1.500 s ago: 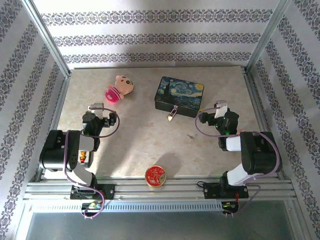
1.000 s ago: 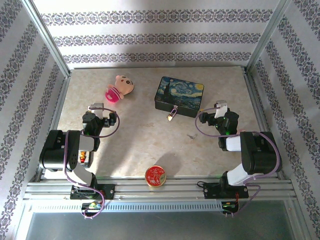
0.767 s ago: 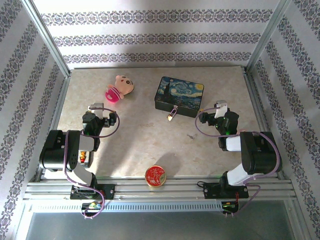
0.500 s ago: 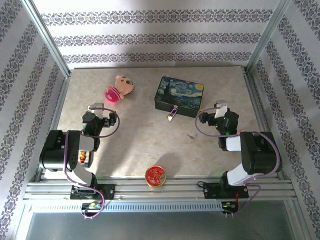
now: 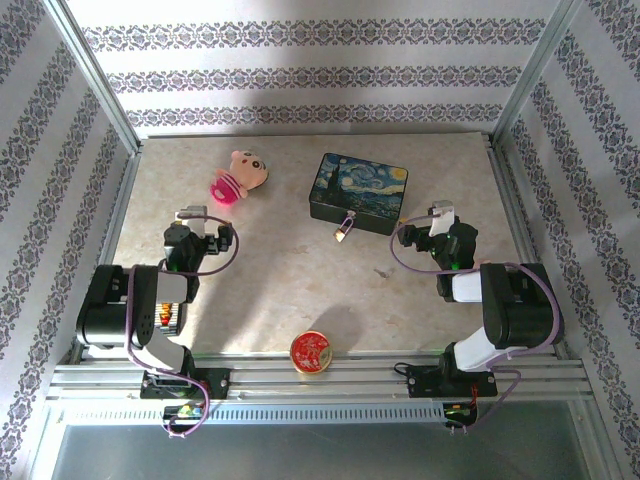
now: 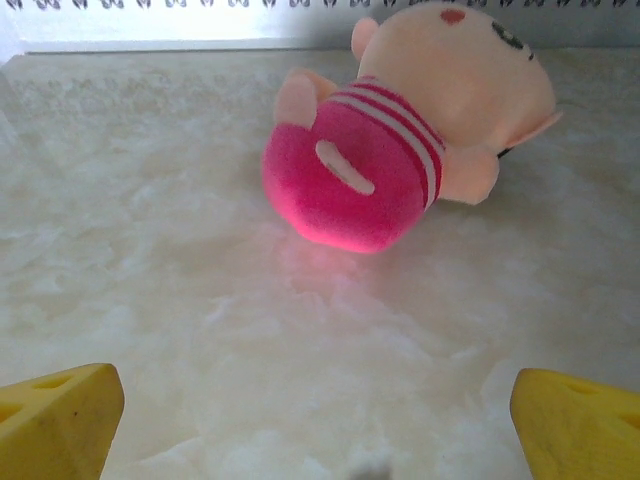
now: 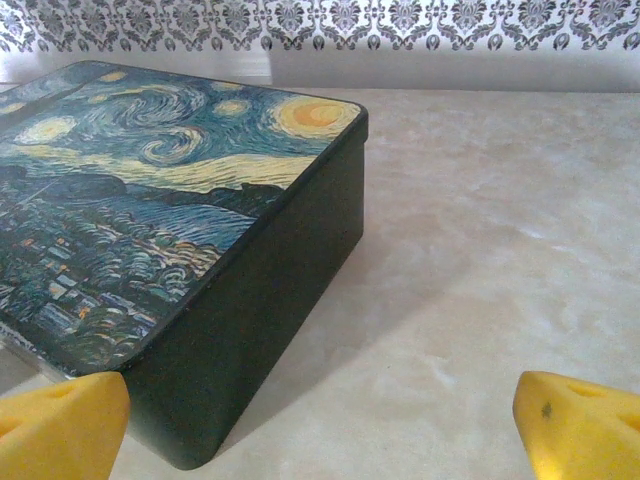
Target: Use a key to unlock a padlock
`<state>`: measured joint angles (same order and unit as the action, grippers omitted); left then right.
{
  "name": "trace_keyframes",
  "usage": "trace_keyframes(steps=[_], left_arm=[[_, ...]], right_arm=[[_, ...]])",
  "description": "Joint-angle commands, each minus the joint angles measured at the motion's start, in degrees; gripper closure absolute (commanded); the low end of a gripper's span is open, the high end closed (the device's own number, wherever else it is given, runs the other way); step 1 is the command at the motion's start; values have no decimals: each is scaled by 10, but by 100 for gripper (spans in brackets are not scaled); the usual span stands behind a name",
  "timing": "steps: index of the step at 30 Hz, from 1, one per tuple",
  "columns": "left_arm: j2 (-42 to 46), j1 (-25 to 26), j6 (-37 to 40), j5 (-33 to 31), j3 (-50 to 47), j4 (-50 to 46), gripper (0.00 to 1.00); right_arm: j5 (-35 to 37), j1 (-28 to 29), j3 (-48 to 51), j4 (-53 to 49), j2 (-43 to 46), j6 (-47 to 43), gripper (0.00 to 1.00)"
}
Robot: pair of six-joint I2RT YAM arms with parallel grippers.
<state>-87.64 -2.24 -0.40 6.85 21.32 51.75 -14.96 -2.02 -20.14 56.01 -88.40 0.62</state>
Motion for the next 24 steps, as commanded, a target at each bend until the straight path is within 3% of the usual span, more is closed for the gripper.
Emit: trace_keyframes(steps=[1, 5, 10, 15, 20, 24], left_arm=[[43, 3, 0, -4, 7, -35, 1], [101, 3, -9, -35, 12, -87, 1], [163, 3, -50, -50, 6, -74, 1], [215, 5, -123, -32, 43, -147, 1], [262, 18, -202, 4, 65, -207, 1], [307, 58, -222, -6, 88, -282, 1]], right_arm=[[-7, 1, 1, 6, 25, -9, 2], [21, 1, 1, -23, 69, 3, 2], [58, 1, -4, -126, 164, 23, 2], [121, 7, -58, -341, 276, 129, 2], [194, 62, -99, -498, 340, 164, 2], [280, 137, -130, -623, 369, 206, 2]])
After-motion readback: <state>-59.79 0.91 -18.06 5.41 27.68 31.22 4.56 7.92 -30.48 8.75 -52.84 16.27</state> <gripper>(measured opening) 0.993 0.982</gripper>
